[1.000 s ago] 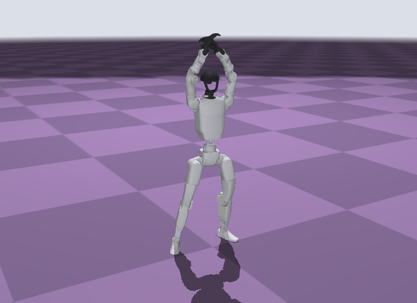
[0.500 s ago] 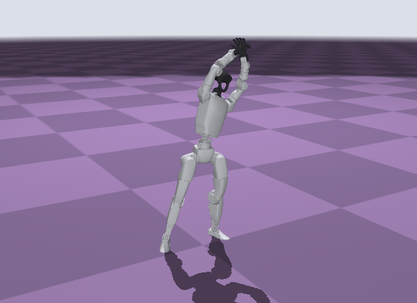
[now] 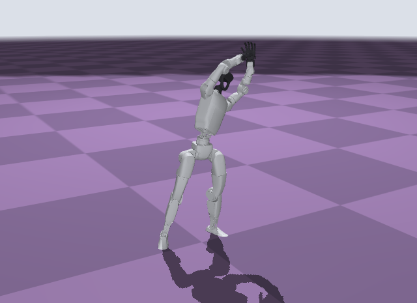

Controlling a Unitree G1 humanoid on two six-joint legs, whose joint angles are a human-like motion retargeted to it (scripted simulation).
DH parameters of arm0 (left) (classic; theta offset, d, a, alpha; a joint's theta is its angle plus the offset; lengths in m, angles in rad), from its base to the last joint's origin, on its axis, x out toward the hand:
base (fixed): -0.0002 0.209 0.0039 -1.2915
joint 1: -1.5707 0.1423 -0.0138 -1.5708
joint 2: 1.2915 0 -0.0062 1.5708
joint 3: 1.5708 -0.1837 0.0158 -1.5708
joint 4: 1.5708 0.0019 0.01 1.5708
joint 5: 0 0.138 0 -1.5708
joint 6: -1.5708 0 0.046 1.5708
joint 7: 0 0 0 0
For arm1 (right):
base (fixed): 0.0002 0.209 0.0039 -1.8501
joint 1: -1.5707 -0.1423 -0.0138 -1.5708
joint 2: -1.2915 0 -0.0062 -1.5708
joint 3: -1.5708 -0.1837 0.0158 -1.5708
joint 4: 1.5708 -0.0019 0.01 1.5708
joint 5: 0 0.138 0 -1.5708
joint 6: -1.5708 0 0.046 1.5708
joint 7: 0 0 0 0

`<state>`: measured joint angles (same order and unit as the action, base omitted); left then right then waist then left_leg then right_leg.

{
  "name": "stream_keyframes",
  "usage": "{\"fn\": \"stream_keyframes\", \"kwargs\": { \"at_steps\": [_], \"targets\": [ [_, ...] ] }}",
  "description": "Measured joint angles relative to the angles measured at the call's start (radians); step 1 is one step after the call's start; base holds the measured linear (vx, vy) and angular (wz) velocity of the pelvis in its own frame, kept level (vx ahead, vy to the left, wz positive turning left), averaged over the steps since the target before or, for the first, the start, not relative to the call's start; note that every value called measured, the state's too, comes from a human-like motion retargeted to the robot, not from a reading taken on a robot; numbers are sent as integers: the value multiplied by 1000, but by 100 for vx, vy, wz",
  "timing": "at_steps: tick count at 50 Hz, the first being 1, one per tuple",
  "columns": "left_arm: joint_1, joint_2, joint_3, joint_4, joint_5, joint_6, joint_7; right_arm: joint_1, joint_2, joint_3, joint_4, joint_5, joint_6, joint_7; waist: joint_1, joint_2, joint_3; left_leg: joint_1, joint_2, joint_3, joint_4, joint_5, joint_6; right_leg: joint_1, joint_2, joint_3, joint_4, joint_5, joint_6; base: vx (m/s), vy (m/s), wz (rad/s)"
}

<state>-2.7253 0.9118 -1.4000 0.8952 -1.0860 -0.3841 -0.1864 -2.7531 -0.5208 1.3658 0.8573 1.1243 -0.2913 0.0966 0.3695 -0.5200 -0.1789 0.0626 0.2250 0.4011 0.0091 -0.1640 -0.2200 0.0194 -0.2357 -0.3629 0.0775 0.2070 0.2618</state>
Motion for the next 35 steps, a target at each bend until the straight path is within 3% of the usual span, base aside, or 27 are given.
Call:
{"fn": "stream_keyframes", "kwargs": {
  "at_steps": [14,18,20,35],
  "targets": [
    [16,-32,0,-1,1,10,4,24,-30,-11,1,-7,8,1,8,1,29,-26,-64,-13,-20,19,-2,-29,-59,1,35,-169,0,-6,-4,4],
    [11,-52,0,2,-1,11,14,26,-49,-17,-1,-4,14,2,-8,29,27,-32,-86,-11,-25,30,-10,-45,-86,7,61,-218,-2,-9,-9,-4],
    [19,-68,0,-29,-190,-3,59,-2,-60,34,8,174,74,27,3,44,2,-65,-59,27,-67,88,-42,-118,-35,19,56,-210,0,-26,-27,-52],
    [-47,-145,0,-5,-175,3,50,-39,-127,22,54,282,91,86,-120,320,-26,-71,-98,-11,-82,129,-42,-111,-92,-21,98,-222,0,-4,-6,17]
  ]
}}
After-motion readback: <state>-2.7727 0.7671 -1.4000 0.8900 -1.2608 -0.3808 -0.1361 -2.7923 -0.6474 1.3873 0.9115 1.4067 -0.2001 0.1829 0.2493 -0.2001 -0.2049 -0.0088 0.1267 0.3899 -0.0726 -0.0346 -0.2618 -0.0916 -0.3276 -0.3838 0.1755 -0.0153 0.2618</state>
